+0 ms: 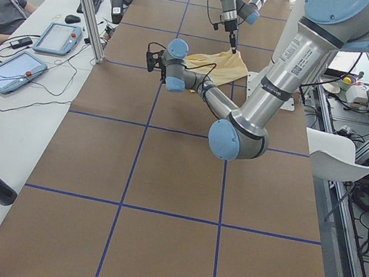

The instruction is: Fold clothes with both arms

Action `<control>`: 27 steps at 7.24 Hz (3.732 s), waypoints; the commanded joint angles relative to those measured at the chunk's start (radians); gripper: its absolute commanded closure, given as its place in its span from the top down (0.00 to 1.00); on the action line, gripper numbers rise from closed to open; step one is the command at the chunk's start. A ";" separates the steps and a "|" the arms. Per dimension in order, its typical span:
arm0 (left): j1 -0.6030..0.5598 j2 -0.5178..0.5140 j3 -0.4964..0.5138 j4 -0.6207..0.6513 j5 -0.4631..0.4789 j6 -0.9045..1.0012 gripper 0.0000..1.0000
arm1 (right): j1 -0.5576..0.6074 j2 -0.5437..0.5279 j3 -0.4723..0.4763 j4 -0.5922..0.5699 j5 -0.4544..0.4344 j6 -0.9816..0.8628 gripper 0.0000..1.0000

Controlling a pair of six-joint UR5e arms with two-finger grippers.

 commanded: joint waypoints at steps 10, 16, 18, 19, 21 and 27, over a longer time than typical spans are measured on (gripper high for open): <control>0.284 0.099 -0.088 0.004 0.150 -0.124 0.99 | 0.281 0.214 -0.126 -0.035 0.001 -0.010 1.00; 0.291 0.079 -0.063 0.020 0.148 -0.124 0.90 | 0.298 0.214 -0.126 -0.035 0.011 -0.010 1.00; 0.294 0.068 -0.045 0.020 0.148 -0.124 0.89 | 0.300 0.214 -0.126 -0.035 0.011 -0.010 1.00; 0.294 0.068 -0.044 0.020 0.148 -0.124 0.89 | 0.300 0.214 -0.127 -0.037 0.011 -0.010 1.00; 0.294 0.060 -0.039 0.020 0.148 -0.124 0.83 | 0.304 0.214 -0.127 -0.037 0.012 -0.010 1.00; 0.290 0.057 -0.042 0.022 0.148 -0.126 0.00 | 0.309 0.211 -0.127 -0.037 0.014 -0.008 1.00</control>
